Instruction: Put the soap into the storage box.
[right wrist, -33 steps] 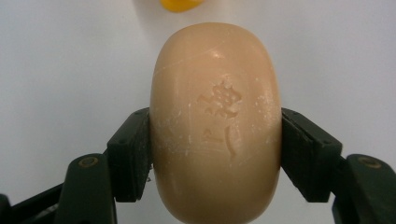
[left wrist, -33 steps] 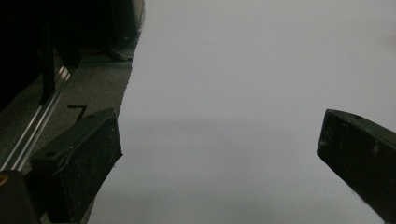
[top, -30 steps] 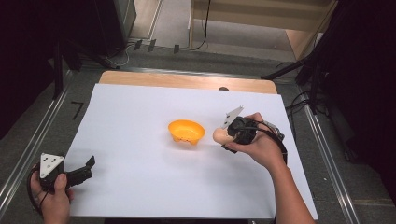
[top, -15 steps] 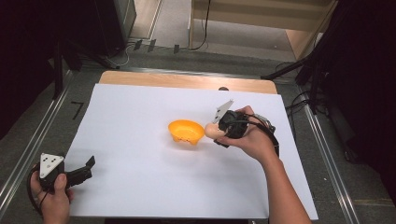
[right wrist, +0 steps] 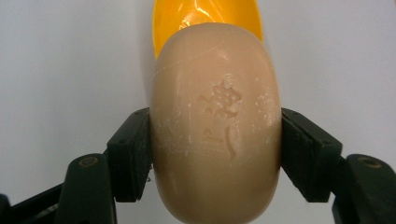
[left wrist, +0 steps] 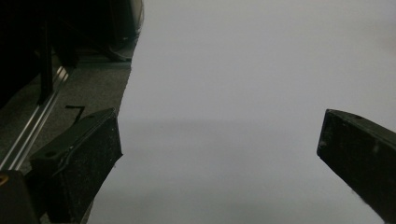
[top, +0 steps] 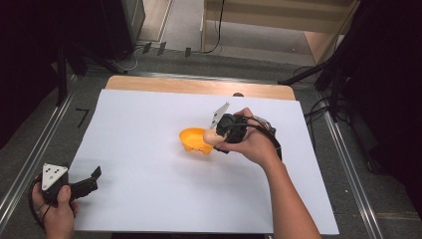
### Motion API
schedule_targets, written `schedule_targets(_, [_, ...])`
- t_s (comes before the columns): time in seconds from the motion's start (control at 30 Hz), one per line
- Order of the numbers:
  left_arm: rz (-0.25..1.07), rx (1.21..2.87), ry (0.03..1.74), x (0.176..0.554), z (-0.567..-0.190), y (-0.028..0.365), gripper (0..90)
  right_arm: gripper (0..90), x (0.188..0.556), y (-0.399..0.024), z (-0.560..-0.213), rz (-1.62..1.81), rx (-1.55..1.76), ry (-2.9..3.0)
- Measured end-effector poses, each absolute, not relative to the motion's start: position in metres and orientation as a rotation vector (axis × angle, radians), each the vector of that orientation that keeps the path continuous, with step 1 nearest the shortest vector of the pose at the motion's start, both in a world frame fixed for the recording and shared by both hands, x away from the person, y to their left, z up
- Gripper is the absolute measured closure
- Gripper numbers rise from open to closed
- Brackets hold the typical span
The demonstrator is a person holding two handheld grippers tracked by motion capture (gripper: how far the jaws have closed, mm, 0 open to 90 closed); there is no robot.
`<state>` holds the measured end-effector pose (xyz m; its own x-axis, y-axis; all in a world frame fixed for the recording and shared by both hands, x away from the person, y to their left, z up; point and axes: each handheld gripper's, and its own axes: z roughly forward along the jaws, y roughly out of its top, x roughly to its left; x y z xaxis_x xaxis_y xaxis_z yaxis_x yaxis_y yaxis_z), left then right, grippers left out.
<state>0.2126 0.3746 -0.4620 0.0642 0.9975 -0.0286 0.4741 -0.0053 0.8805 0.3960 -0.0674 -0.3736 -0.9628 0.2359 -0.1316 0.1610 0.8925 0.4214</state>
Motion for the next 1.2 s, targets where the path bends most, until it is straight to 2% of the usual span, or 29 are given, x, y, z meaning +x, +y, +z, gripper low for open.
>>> schedule_targets(0.83, [0.865, 1.578, 1.514, 0.213, -0.462, 0.375, 0.1, 33.2, 0.414, -0.019, -0.380, 0.610, 0.222, 2.944])
schedule_targets(1.2, [0.858, 1.578, 1.513, 0.213, -0.462, 0.376, 0.1, 33.2, 0.423, -0.011, -0.389, 0.577, 0.260, 2.989])
